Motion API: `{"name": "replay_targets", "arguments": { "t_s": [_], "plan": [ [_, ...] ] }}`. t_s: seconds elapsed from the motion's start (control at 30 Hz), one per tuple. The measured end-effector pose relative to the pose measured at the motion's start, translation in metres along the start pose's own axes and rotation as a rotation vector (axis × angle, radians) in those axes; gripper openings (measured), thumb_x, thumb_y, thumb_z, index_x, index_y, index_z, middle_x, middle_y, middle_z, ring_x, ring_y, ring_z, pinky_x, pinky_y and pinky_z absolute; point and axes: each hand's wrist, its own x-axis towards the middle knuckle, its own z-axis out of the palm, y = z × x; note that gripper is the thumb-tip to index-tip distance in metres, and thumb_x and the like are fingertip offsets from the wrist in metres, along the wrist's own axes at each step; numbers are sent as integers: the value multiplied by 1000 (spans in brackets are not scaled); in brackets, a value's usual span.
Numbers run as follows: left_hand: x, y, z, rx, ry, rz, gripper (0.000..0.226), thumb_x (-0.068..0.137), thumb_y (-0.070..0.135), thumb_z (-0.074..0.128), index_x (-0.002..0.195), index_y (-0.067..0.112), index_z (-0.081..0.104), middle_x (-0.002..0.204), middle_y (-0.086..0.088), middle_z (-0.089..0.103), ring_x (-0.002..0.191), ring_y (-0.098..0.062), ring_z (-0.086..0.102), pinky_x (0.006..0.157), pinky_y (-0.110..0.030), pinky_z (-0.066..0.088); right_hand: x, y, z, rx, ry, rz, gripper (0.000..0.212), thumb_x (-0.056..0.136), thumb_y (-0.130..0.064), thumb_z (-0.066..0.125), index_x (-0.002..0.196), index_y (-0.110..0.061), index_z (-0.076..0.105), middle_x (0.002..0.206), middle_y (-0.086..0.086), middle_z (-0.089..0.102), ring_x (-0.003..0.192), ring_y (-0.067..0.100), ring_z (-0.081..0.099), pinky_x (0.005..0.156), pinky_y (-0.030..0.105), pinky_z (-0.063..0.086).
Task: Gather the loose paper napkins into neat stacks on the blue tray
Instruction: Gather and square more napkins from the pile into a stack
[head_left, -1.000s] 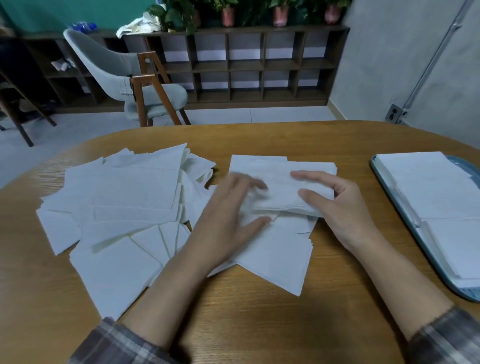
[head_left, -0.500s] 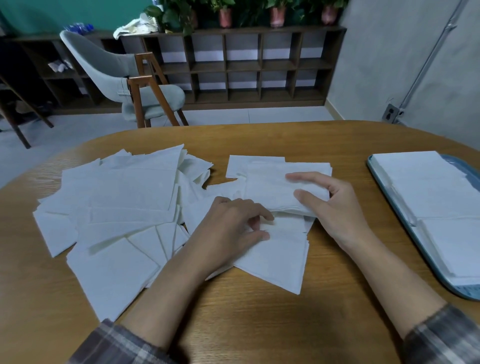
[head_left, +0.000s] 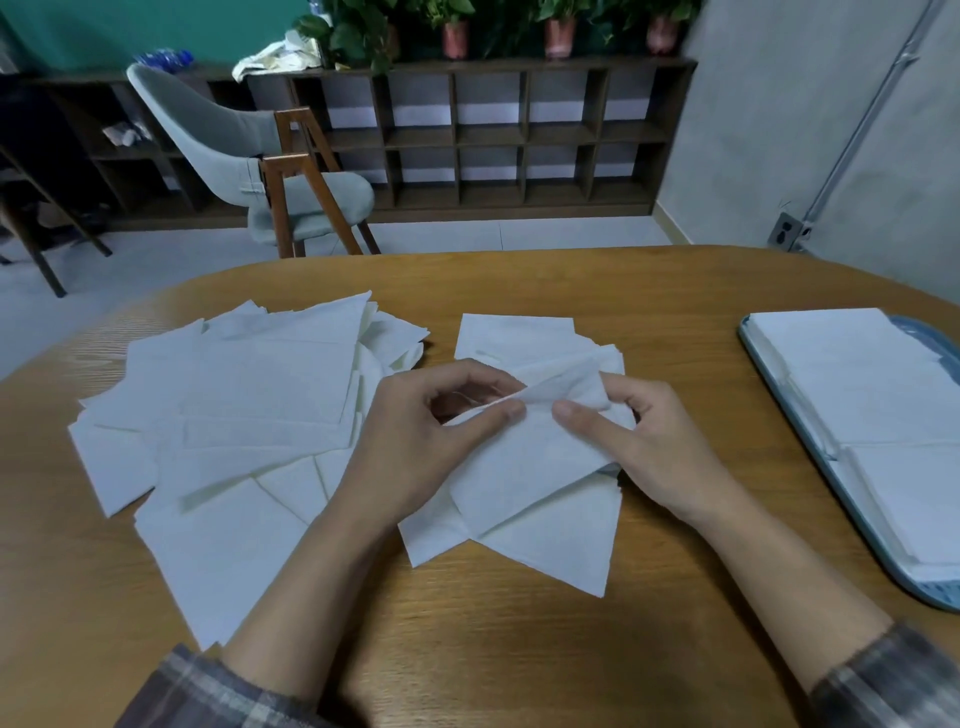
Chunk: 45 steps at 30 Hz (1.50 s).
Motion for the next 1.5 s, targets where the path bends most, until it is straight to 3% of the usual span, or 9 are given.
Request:
{"name": "replay_targets", "arguments": {
  "t_s": [0.13, 0.27, 0.6, 0.77, 0.83, 1.0, 1.13, 1.33, 1.5],
  "plan": [
    [3, -1, 0, 9, 97, -34, 30, 83, 22, 89, 110, 31, 79, 90, 9, 77, 96, -8, 72, 83, -14, 52, -2, -5, 0, 33, 26, 22, 20, 98, -20, 68, 113, -11, 76, 109, 2, 80, 101, 18, 76, 81, 27, 58],
    [5, 0, -2, -30, 167, -37, 35, 82, 21, 90, 113, 30, 77, 86, 7, 78, 94, -8, 73, 82, -17, 54, -2, -12, 5, 71, -36, 19, 45, 98, -18, 65, 142, -29, 60, 124, -12, 74, 109, 7, 71, 83, 20, 55],
    [3, -4, 3, 89, 242, 56, 34, 81, 24, 91, 111, 29, 77, 93, 14, 75, 97, -5, 70, 81, -13, 49, -3, -11, 9, 17, -44, -29, 65, 101, -15, 66, 152, -50, 43, 140, -24, 61, 131, 7, 60, 103, 31, 55],
    [4, 0, 1, 46, 197, -108, 50, 83, 65, 73, 129, 45, 65, 129, 20, 62, 119, 5, 57, 93, -9, 46, 0, -14, 2, 297, 30, -21, 80, 94, -10, 70, 151, -56, 40, 144, -7, 62, 129, 26, 64, 106, 51, 53],
    [5, 1, -1, -120, 47, -240, 53, 82, 76, 70, 130, 57, 60, 134, 19, 62, 128, -4, 57, 108, -29, 49, 1, -13, 0, 256, 43, -32, 79, 94, -13, 71, 149, -60, 39, 145, -9, 61, 131, 27, 63, 111, 56, 48],
    [4, -3, 1, 23, 62, -180, 52, 91, 43, 81, 133, 56, 54, 125, 19, 68, 109, -7, 69, 95, -46, 61, -1, -7, -5, 242, -80, 20, 79, 95, -12, 74, 149, -57, 38, 137, 1, 67, 125, 26, 67, 95, 40, 60],
    [4, -7, -1, 41, 48, -137, 50, 96, 34, 76, 137, 50, 52, 124, 19, 68, 110, -8, 68, 97, -48, 58, -1, -13, -10, 351, -188, 69, 44, 90, -14, 71, 132, -29, 72, 136, -5, 69, 127, 21, 65, 91, 29, 58],
    [2, -12, 11, 139, 1, 28, 62, 94, 31, 78, 145, 43, 44, 142, 20, 52, 129, -1, 55, 99, -23, 53, 3, -2, -12, -25, 112, 3, 28, 94, -9, 75, 119, -22, 79, 126, -13, 75, 125, 5, 65, 112, 39, 48],
    [3, -24, 13, 443, -165, 198, 27, 92, 32, 80, 118, 31, 71, 120, 16, 60, 115, -7, 58, 97, -29, 49, 5, 0, -17, -163, 249, -46, 33, 97, -12, 73, 126, -29, 75, 126, -28, 71, 126, -11, 57, 107, 12, 43]
  ]
}}
